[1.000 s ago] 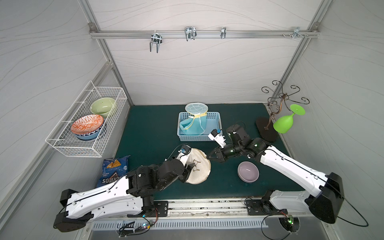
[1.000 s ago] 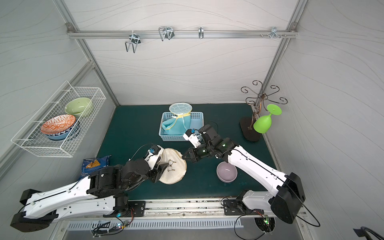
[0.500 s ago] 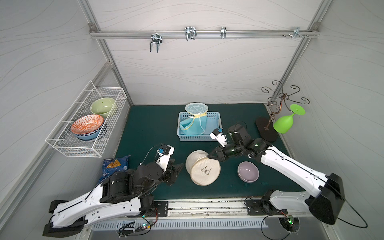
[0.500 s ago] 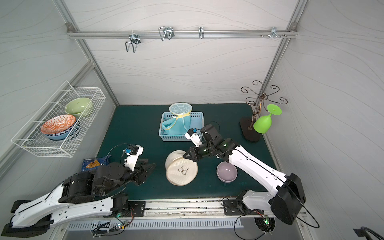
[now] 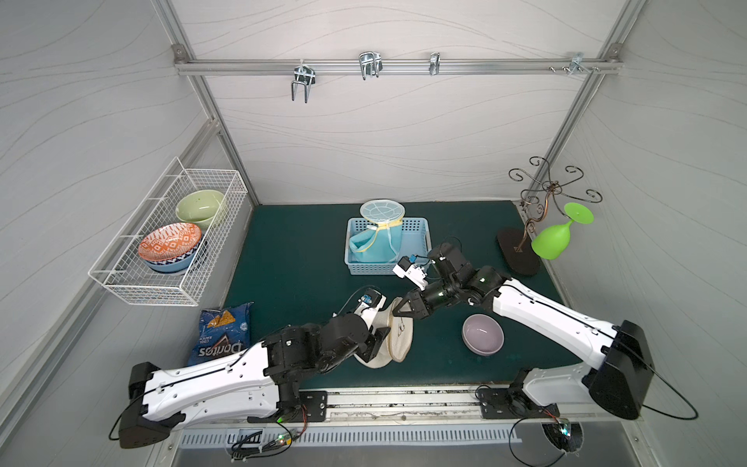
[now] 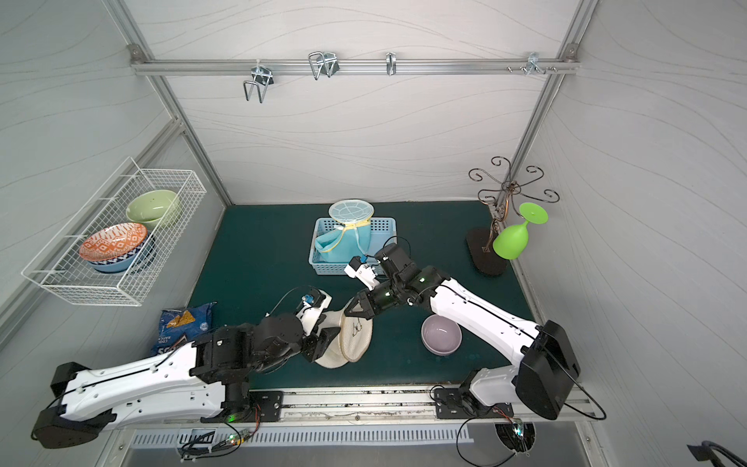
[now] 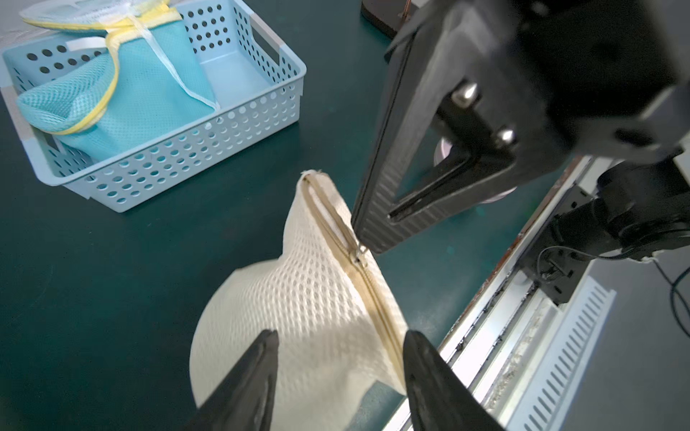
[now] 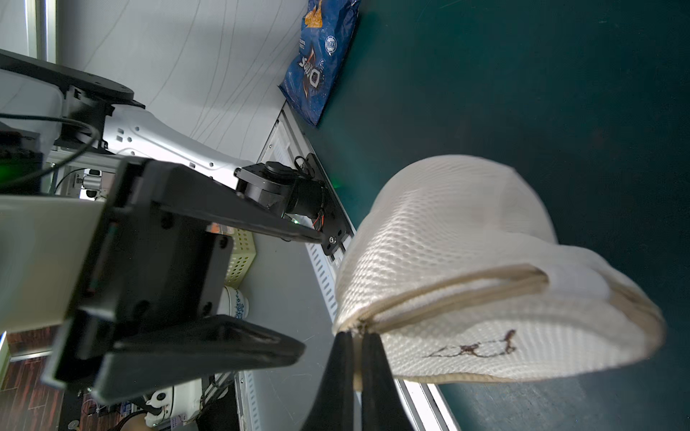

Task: Turn the laundry bag inside out
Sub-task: Zip the zipper on the laundry bag.

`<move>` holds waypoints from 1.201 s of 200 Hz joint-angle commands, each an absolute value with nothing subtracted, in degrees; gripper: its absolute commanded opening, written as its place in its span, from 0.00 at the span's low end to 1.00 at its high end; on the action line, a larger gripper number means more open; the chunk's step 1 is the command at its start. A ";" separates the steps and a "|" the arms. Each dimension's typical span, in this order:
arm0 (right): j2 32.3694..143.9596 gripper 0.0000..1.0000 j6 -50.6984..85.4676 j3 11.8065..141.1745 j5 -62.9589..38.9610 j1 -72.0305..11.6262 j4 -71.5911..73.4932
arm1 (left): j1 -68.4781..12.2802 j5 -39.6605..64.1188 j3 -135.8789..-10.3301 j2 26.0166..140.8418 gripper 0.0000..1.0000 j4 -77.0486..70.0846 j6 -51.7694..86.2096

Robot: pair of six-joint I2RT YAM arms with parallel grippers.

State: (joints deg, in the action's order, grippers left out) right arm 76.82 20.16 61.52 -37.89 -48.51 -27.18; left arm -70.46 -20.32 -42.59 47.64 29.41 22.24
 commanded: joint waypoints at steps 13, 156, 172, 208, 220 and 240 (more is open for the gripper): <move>76.11 0.00 23.21 62.12 -35.34 -50.46 -24.49 | -70.57 -20.57 -40.27 43.82 0.59 22.39 23.33; 74.68 0.00 33.68 60.11 -22.70 -56.76 -19.24 | -71.19 -26.33 -42.41 51.31 0.11 30.79 33.31; 73.38 0.00 34.19 58.08 -22.12 -55.70 -17.78 | -71.19 -26.63 -41.24 48.65 0.00 30.80 33.32; 70.03 0.00 37.00 48.42 -23.31 -48.36 -11.61 | -71.07 -26.25 -39.41 40.83 0.00 31.01 31.23; 68.30 0.00 38.02 44.74 -24.24 -45.84 -8.32 | -70.39 -23.92 -38.99 38.52 0.00 31.13 30.04; 67.35 0.00 38.66 42.59 -26.02 -43.61 -7.34 | -69.40 -23.21 -38.52 36.25 0.00 32.88 30.48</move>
State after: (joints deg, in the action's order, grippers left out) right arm 68.93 36.82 45.89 -28.32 -47.11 -8.14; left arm -70.57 -22.48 -38.26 39.75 30.81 31.14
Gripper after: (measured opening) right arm 0.057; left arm 0.062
